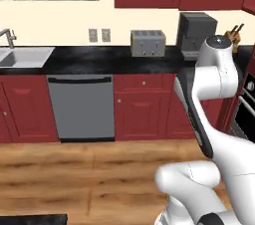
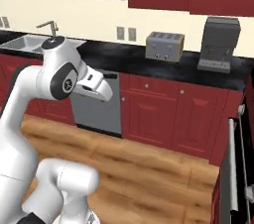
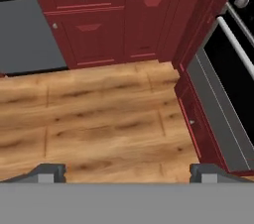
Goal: There is a bowl on the dining counter. Grab a lemon wedge from the fridge and place it in the bowl. Then get the liquor bottle and glass cup from the cabinet and place them next to the bowl.
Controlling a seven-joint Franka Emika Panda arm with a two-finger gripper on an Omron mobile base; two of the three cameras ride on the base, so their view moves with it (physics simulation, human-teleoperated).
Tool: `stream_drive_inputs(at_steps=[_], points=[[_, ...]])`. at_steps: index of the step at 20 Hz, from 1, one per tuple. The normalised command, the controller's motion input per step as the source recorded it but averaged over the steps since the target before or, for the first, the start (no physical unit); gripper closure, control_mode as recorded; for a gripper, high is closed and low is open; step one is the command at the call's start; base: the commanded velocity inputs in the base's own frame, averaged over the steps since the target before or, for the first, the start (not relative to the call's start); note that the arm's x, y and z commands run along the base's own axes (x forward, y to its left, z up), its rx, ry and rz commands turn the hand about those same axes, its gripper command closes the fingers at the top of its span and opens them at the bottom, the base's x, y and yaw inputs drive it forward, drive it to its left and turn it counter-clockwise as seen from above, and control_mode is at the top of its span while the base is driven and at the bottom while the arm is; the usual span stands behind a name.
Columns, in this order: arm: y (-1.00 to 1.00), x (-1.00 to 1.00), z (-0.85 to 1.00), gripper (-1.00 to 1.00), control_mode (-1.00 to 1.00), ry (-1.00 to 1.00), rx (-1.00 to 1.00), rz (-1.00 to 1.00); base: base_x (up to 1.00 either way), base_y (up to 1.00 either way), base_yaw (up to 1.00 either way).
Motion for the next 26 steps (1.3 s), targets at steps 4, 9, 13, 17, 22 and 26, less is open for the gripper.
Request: stream_drive_inputs(at_steps=[4, 9, 13, 17, 22, 26], points=[[0.00, 0.00, 0.00, -1.00, 1.00, 0.00, 0.00, 0.00, 1.00, 0.06, -0.25], [0.00, 0.00, 0.00, -1.00, 1.00, 0.00, 0.00, 0.00, 1.00, 0.00, -0.20], [0.00, 0.00, 0.00, -1.00, 1.00, 0.00, 0.00, 0.00, 1.00, -0.06, -0.25], [0.00, 0.00, 0.00, -1.00, 1.00, 0.00, 0.00, 0.00, 0.88, -0.13, -0.46], [0.00, 0.00, 0.00, -1.00, 1.00, 0.00, 0.00, 0.00, 0.68, -0.07, -0.59], [0.00, 0.00, 0.00, -1.00, 1.00, 0.00, 0.00, 0.00, 0.58, 0.01, -0.62]])
